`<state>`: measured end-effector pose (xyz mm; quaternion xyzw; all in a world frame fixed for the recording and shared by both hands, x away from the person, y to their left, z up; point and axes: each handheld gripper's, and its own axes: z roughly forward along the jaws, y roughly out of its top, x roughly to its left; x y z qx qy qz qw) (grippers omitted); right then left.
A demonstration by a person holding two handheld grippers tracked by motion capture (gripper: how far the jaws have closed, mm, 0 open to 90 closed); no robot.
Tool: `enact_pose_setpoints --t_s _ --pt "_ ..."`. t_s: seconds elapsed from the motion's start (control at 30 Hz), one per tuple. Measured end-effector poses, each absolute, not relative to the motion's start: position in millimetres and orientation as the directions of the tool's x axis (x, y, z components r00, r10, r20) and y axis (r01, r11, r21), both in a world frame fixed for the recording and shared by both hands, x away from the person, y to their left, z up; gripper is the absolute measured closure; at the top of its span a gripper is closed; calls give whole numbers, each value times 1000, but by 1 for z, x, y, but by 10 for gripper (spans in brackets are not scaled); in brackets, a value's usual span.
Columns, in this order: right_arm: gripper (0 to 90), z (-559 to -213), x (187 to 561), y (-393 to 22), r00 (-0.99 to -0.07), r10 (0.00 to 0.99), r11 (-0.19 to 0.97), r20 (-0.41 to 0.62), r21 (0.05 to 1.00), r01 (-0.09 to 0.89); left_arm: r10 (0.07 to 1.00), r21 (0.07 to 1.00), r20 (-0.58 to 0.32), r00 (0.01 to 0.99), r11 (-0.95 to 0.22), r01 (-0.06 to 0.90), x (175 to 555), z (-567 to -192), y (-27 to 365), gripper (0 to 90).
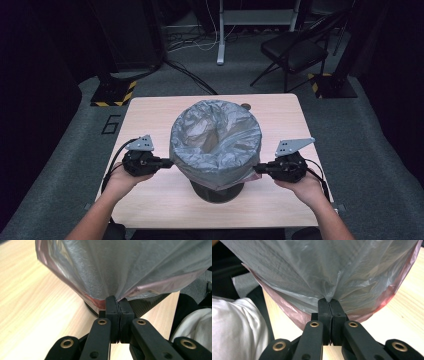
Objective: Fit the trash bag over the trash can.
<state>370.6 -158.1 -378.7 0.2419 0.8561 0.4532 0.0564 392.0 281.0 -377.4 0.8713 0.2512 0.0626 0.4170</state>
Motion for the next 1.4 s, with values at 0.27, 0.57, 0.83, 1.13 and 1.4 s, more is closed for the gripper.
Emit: enact_pose_setpoints --t_s 0.27,0.57,0.83,1.13,1.4 --pt "869 -380 368 -160 -876 464 477 133 795 374 489 753 -114 865 -525 395 394 -378 289 848" --pt "812 -372 360 -168 -879 462 477 118 802 359 530 787 -142 836 -451 420 392 -371 321 591" --pt "679 -354 354 -192 -839 531 386 119 847 365 549 826 -115 828 -410 387 385 -340 332 499" --pt "449 -338 367 -179 -790 609 345 74 872 348 548 842 -66 834 -418 341 407 -283 302 394" --pt "436 -339 377 -166 -826 559 368 68 873 321 498 828 -124 858 -424 366 432 -275 264 340"
